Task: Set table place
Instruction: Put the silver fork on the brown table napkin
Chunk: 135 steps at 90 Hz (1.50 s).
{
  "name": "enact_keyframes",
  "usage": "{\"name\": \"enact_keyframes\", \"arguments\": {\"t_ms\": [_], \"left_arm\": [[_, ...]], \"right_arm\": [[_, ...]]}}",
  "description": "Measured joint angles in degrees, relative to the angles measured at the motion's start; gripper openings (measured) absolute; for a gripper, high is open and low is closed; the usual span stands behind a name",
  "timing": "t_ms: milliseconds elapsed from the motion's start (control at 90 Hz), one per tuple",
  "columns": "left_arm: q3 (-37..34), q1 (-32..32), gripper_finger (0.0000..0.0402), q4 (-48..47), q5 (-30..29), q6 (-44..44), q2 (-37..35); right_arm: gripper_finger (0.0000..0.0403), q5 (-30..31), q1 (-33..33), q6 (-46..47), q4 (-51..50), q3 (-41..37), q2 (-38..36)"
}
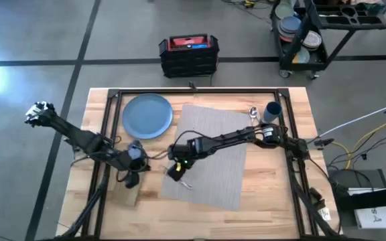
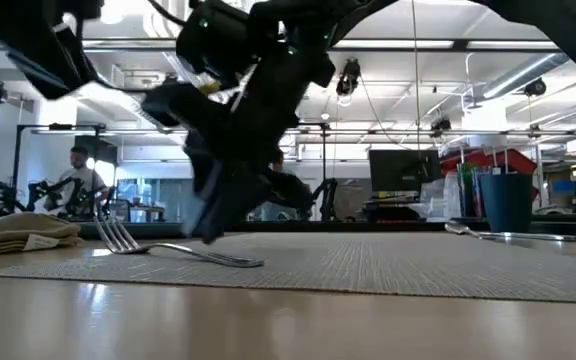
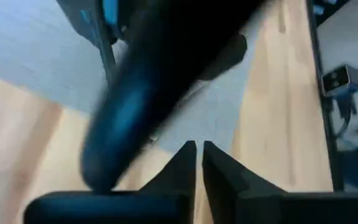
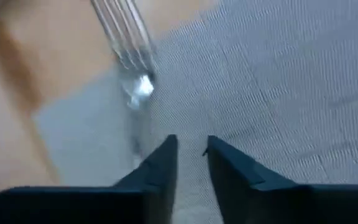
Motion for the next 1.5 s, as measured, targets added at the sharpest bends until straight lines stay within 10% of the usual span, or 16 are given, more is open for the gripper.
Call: {"name": "enact_keyframes", "arguments": {"t_ms": [756, 1500], "left_arm": [[-5.4, 1.88, 0.0, 30.04, 8.17, -16.89, 30.87], [12.01, 26.3, 0.0, 12.54, 1.07, 0.38, 39.82]], "right_arm": [[0.0, 17.47, -0.66, -2.3, -1.41, -21.57, -26.44], [0.0, 10.8, 1.18, -0.44, 8.29, -50.31, -43.26]]}}
